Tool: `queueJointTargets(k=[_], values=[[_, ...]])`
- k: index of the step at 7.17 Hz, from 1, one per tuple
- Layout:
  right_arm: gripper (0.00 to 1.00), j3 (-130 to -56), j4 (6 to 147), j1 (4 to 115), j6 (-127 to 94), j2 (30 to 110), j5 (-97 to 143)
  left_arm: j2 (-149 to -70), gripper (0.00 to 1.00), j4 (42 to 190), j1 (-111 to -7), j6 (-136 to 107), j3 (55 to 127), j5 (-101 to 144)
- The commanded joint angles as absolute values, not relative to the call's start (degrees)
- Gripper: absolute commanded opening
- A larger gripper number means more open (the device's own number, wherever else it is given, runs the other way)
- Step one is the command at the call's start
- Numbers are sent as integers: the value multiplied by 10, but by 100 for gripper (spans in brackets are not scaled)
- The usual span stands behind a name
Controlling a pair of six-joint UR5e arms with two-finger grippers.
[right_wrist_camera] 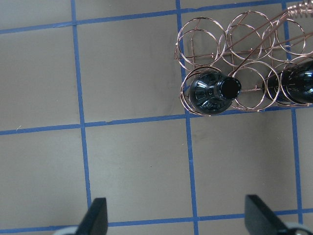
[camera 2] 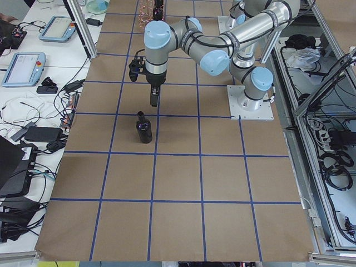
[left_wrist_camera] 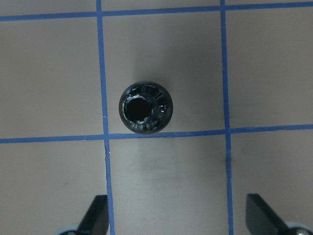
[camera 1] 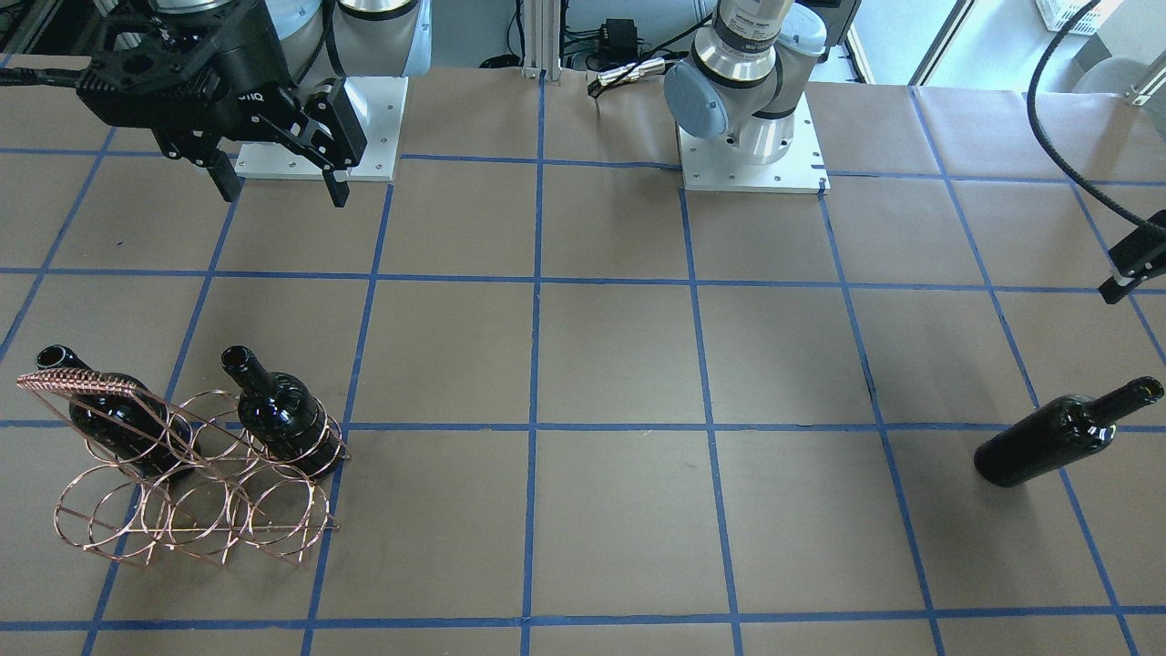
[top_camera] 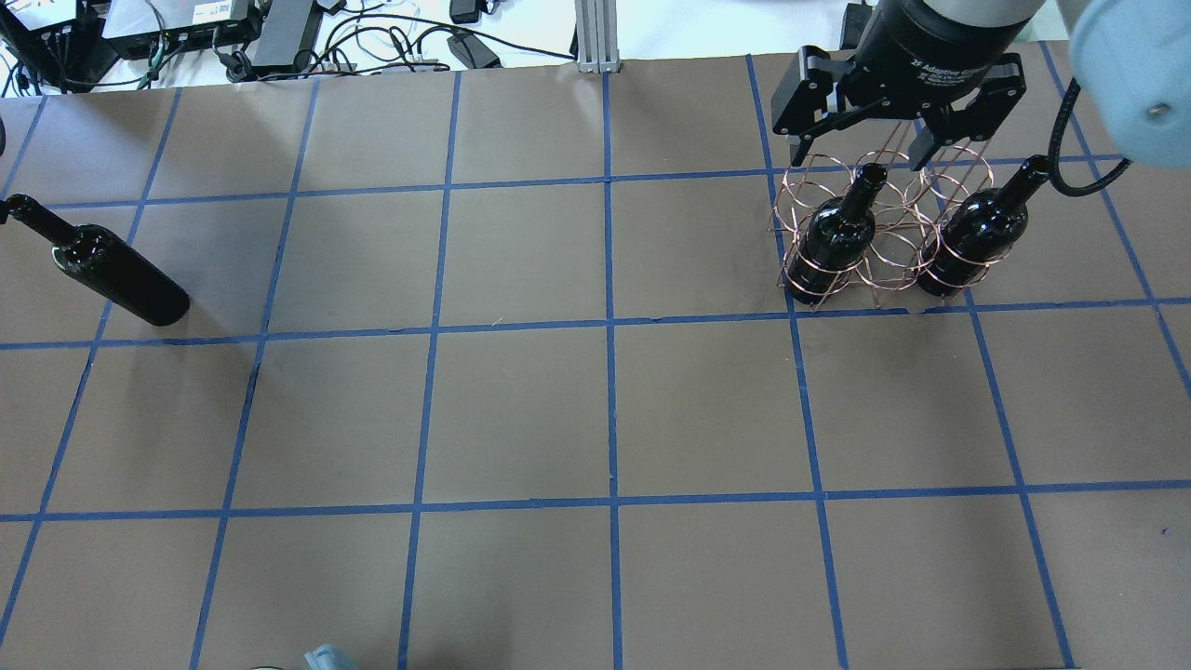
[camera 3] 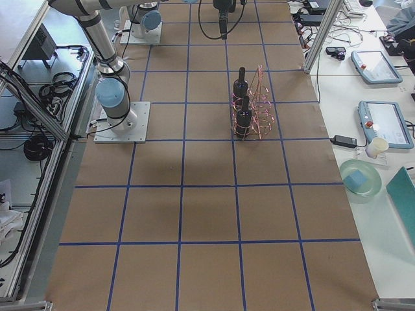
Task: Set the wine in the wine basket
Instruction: 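Lower the left gripper and grasp the bottle by its neck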
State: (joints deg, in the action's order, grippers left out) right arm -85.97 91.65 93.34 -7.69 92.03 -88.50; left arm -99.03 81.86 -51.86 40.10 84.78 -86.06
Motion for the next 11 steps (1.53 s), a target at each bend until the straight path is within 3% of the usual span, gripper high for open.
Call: queueJointTargets(k=[1,5,7,11], values=[[100,-861,916,933,-28,918,-893,-1038,98,760,-515,410,848,-851],[100,-861,913,933,-31,919,-893,-1078,97,730,-531,379,850,-821],[100,-861,910,935,-33,921,-896,-1089,86,719,-543,381,853,-823],[100,-861,910,935,-33,921,-896,-1100,86,707,-543,403,851,-835]])
